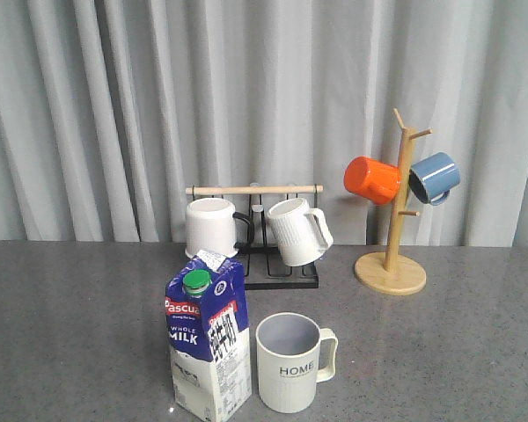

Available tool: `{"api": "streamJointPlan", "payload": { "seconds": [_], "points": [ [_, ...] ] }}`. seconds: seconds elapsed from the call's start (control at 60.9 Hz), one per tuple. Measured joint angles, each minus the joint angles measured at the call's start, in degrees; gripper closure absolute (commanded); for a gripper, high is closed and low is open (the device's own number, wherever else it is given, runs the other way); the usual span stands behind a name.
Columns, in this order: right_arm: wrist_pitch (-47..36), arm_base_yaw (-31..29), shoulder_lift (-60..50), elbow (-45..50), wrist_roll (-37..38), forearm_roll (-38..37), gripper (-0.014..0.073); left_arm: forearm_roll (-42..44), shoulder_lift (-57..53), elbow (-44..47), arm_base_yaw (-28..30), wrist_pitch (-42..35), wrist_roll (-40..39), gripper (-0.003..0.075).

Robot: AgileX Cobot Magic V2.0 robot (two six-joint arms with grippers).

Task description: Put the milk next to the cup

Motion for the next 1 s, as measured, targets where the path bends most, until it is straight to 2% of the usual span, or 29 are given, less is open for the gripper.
{"api": "streamJointPlan", "payload": {
  "seconds": [0.131, 0.263, 0.378, 0.608, 1.002],
  "points": [
    [0.0, 0.0, 0.0, 0.0, 0.0, -0.13, 0.0599, 0.5, -1.94, 12.91, 2.87, -16.51, -2.04, 0.0728],
    [0.0, 0.0, 0.0, 0.0, 0.0, -0.17, 0.0599, 0.55, -6.02, 22.21, 5.74, -25.75, -5.12, 0.0728],
    [0.0, 0.0, 0.0, 0.0, 0.0, -0.17, 0.0599, 0.49, -11.46, 24.54, 8.3, -26.18, -7.44, 0.0728],
    [0.0, 0.0, 0.0, 0.0, 0.0, -0.17, 0.0599, 0.49, -21.91, 24.54, 13.82, -18.74, -8.41, 0.0728],
    [-0.03, 0.0, 0.0, 0.06, 0.0, -0.19, 0.0599, 0.49, -22.84, 24.54, 15.02, -18.46, -8.46, 0.0728]
  ]
}}
